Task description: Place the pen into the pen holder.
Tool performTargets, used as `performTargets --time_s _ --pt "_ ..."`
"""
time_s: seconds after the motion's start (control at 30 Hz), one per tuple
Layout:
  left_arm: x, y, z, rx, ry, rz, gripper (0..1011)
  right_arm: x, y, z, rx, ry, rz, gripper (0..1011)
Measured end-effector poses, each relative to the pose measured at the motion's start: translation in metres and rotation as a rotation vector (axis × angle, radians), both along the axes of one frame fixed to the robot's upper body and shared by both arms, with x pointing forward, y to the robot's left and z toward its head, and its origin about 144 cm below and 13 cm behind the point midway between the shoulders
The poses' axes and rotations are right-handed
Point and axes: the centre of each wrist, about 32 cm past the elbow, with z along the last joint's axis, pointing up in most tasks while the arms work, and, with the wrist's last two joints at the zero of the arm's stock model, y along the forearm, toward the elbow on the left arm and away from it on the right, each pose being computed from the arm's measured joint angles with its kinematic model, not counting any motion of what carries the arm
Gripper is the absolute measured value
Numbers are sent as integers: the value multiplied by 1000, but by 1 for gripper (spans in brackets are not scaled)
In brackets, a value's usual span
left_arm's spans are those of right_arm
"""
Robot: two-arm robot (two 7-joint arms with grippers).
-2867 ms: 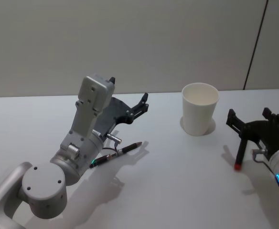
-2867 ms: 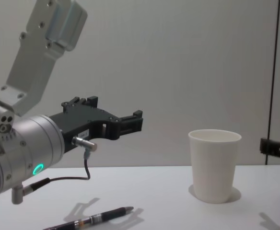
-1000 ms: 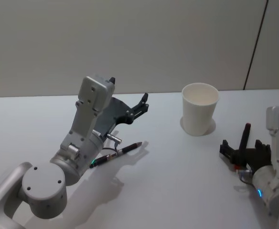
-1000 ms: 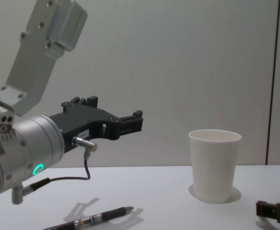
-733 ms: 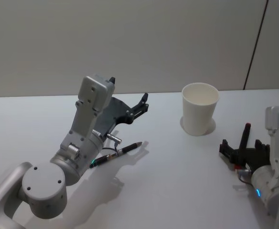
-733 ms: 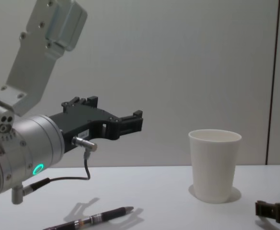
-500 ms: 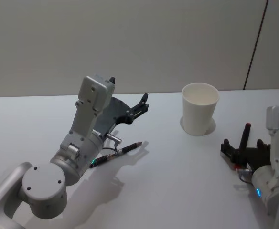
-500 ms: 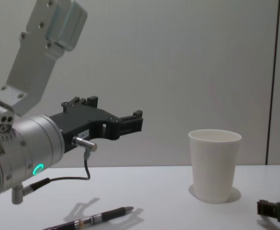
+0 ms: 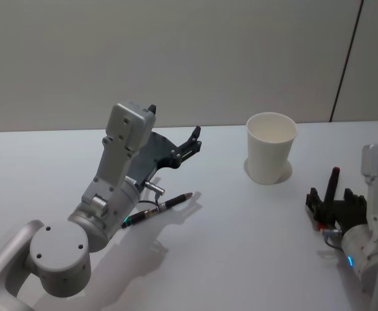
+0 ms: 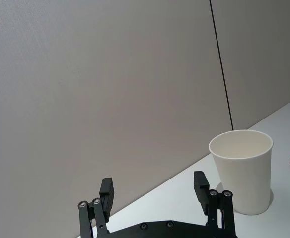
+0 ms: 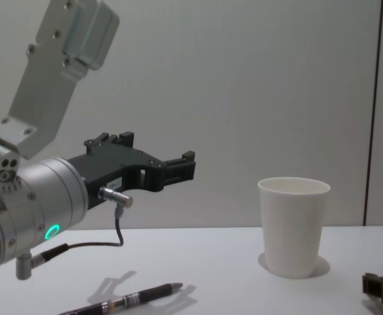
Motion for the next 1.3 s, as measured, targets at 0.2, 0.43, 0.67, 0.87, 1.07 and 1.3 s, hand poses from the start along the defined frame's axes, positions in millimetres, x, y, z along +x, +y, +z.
performTargets --time_s 0.2,0.43,0.67,0.87,1.07,1.3 --pt "0 0 0 0 0 0 1001 0 0 0 -1 -1 -3 565" --pt "0 0 0 0 0 0 1001 0 0 0 -1 -1 -5 336" --pt "0 0 0 0 0 0 1001 0 0 0 -1 -2 -5 167" --pt "0 0 0 0 0 0 1001 0 0 0 -1 -2 -6 166" --pt "0 0 0 0 0 0 1001 0 0 0 -1 -2 -6 166" --pt "0 0 0 0 0 0 1001 0 -1 0 -1 -23 5 166"
